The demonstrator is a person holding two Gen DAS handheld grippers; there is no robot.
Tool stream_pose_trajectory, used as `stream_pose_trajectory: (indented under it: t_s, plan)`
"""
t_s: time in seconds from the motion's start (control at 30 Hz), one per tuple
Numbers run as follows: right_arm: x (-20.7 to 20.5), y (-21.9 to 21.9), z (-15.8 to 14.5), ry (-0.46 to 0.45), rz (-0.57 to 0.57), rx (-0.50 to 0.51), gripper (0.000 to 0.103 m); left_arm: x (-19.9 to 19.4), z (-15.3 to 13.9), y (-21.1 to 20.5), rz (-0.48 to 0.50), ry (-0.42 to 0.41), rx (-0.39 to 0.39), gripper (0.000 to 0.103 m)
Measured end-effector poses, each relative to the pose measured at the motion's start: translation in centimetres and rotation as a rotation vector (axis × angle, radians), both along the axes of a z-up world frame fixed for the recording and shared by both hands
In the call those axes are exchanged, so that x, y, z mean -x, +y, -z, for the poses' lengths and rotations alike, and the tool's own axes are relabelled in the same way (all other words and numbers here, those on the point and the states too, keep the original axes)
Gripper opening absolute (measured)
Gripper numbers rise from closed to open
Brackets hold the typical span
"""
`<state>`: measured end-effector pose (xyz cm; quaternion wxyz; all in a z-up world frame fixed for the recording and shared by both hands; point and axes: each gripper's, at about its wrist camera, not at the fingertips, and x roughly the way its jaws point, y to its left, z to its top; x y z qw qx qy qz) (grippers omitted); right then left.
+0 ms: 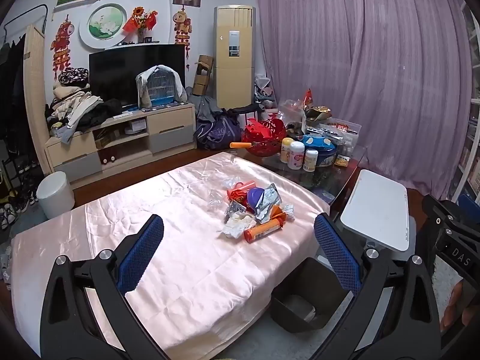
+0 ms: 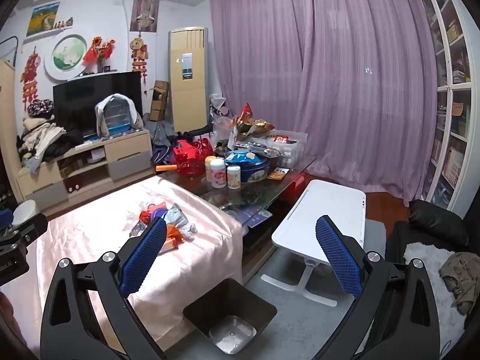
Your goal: Collect trash
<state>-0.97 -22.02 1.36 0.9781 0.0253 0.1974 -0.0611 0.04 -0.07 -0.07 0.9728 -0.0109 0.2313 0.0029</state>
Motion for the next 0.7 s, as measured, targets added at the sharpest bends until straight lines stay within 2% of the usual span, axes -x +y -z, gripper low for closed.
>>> stream_pose_trajectory:
  t_s: [0.7]
  plan:
    - [0.0,-0.3,0.8,0.038,0.002,-0.019,0.1,0.3,-0.6,-1.1,0.018,0.021,-0.025,0.095]
